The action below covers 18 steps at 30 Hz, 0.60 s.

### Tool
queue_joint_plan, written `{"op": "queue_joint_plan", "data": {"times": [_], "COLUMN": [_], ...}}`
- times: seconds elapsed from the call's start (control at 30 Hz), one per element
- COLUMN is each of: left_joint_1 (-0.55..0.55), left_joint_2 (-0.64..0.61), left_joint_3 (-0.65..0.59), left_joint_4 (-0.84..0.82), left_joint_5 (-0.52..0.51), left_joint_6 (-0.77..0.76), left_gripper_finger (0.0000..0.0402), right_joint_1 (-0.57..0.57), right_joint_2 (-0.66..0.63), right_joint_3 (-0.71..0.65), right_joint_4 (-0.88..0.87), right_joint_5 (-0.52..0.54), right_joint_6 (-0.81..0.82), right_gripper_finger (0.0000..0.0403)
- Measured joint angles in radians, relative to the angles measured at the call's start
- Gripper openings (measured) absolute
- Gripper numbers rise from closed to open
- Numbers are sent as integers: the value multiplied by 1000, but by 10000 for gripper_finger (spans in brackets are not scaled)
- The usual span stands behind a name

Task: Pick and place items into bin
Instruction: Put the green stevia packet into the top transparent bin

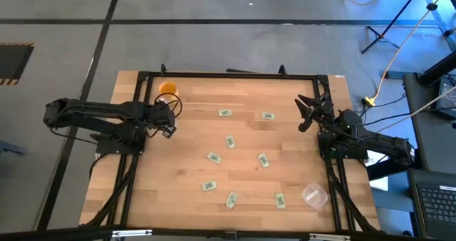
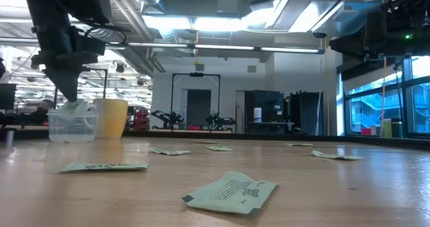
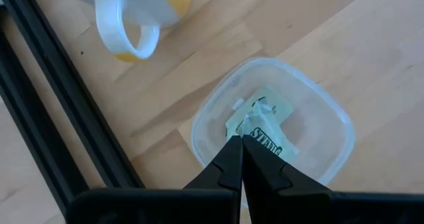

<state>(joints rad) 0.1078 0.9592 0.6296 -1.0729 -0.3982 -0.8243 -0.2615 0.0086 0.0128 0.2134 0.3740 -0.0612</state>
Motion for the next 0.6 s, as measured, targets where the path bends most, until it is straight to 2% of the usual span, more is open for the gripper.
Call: {"op": "queue_joint_plan", "data": {"times": [0.4,0.6], "left_joint_1": [0,0], "left_joint_2": [0,0], "left_joint_3": [-32,-32], "left_joint_4": [0,1], "left_joint_5": [31,24], "left_joint_6": [-9,-24], "left_gripper_finger": [3,28], "right_joint_1": [0,0], "right_joint_2": [0,0], "right_joint_3": [0,0], "right_joint_4": [0,0], "right_joint_5": [0,0], "right_joint_6": [0,0], "right_gripper_finger": [116,116]}}
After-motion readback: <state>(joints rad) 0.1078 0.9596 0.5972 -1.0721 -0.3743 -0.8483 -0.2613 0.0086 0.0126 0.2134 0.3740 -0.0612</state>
